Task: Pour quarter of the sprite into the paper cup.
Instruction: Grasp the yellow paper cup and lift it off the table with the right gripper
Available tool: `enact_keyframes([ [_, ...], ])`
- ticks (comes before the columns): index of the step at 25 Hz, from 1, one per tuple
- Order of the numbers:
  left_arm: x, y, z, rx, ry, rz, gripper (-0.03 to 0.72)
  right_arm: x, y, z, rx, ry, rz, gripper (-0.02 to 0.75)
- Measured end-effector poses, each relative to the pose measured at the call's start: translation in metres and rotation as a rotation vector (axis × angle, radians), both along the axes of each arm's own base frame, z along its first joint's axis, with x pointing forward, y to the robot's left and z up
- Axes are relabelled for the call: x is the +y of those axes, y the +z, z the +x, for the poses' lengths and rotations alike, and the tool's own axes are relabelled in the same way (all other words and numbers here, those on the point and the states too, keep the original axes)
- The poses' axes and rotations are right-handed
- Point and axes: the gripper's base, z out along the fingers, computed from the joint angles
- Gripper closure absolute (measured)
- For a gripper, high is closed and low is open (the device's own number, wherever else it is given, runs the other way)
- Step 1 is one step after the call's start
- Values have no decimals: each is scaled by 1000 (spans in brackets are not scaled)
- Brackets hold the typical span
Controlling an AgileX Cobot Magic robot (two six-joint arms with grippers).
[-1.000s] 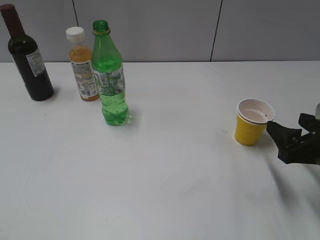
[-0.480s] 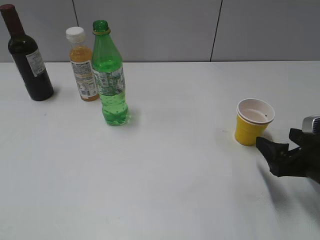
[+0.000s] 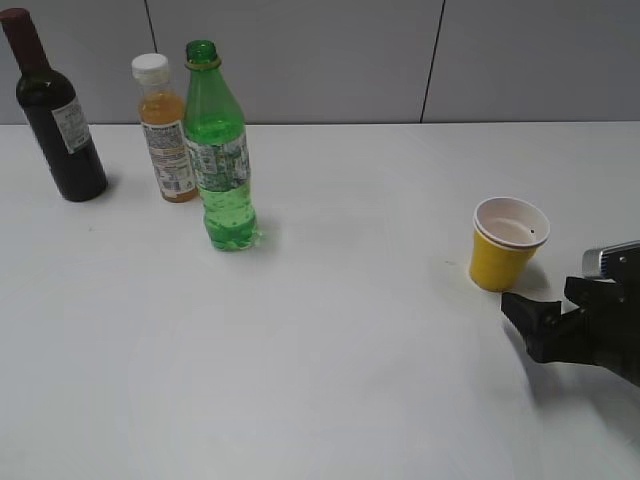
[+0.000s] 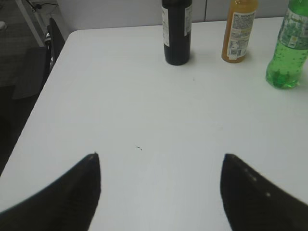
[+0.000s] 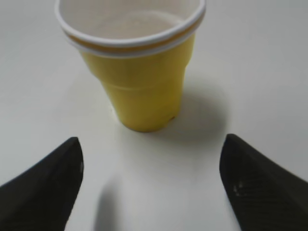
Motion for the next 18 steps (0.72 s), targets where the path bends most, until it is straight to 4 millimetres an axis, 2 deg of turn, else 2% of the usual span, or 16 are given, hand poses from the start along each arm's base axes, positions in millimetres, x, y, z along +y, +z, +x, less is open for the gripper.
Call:
enact_keyframes([
  [13, 0, 0, 0, 0, 0, 0, 99, 4, -14, 19, 3, 35, 4, 67],
  [18, 0, 0, 0, 0, 0, 0, 99, 12, -18, 29, -12, 56, 3, 69],
])
